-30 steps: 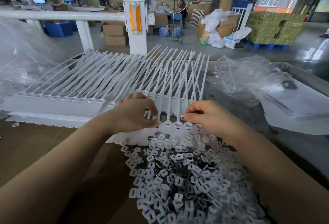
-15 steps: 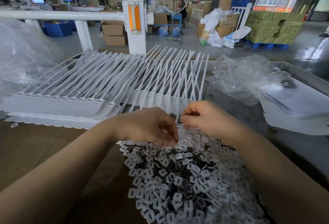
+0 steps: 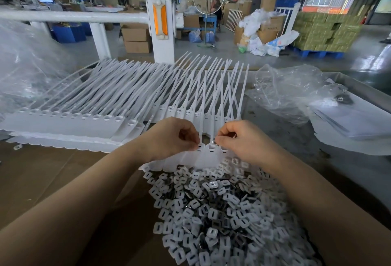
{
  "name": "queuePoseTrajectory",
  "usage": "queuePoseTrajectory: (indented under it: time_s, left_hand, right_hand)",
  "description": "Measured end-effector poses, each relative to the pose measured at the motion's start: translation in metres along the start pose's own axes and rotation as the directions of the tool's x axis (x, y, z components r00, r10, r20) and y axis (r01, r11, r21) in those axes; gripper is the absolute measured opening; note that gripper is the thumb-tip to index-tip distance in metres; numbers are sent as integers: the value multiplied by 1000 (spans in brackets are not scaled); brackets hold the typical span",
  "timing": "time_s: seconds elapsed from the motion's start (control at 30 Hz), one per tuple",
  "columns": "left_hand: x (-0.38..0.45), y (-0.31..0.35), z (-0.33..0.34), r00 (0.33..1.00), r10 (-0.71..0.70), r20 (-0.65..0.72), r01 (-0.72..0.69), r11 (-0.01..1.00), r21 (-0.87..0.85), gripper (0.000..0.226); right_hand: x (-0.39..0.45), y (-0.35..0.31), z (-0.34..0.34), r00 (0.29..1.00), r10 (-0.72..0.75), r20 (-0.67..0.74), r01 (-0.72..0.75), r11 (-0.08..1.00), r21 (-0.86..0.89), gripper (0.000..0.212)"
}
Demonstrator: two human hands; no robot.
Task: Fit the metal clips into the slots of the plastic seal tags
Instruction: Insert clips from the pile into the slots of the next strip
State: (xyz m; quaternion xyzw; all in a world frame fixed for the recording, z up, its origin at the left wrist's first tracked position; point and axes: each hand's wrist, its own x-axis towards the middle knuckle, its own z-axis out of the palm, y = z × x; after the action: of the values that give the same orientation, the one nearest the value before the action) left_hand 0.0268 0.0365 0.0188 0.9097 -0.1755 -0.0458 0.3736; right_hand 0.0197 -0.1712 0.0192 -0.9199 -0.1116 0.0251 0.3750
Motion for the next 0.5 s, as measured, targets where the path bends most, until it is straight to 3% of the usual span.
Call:
queuePoseTrajectory:
  time_s: [0.5]
  left_hand:
    - [3,-5,3,996,85,-1,-84,993,82,17]
  right_hand:
    - [2,-1,12,999,-40,13,41,992,-118,17]
